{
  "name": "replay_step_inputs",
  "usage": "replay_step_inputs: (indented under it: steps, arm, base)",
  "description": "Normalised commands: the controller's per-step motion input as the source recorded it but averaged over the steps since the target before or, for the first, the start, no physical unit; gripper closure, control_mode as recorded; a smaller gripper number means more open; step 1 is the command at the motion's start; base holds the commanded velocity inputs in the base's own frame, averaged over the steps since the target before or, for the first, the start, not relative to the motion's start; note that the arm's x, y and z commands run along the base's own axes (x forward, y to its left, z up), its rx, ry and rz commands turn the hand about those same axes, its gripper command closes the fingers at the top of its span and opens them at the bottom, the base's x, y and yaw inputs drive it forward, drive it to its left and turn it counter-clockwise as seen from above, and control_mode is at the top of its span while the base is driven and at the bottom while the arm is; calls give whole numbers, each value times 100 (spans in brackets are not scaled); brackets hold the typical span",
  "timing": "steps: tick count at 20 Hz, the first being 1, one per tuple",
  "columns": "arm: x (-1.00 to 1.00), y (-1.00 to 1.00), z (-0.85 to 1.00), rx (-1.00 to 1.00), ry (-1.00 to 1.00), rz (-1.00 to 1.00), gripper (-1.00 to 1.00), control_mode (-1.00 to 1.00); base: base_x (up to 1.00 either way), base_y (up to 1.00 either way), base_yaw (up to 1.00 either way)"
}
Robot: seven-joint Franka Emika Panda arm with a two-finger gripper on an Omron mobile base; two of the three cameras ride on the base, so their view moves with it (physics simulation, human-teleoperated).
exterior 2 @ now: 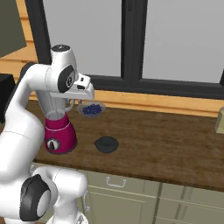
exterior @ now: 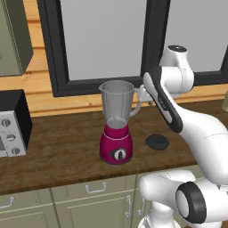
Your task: Close the lid blender by securely placing the lid on top.
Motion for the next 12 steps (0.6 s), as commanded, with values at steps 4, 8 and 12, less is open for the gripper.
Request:
replay_step_inputs:
  steps: [4, 8, 12]
  arm:
    - [0, -5, -11, 0, 0, 0, -100, -100]
    - [-2, -18, -41, 0, 3, 0, -100, -100]
    - [-6, -28, -44, 0, 0, -1, -100, -100]
  base:
    - [0, 0, 0]
    - [0, 0, 0]
    - [0, 0, 0]
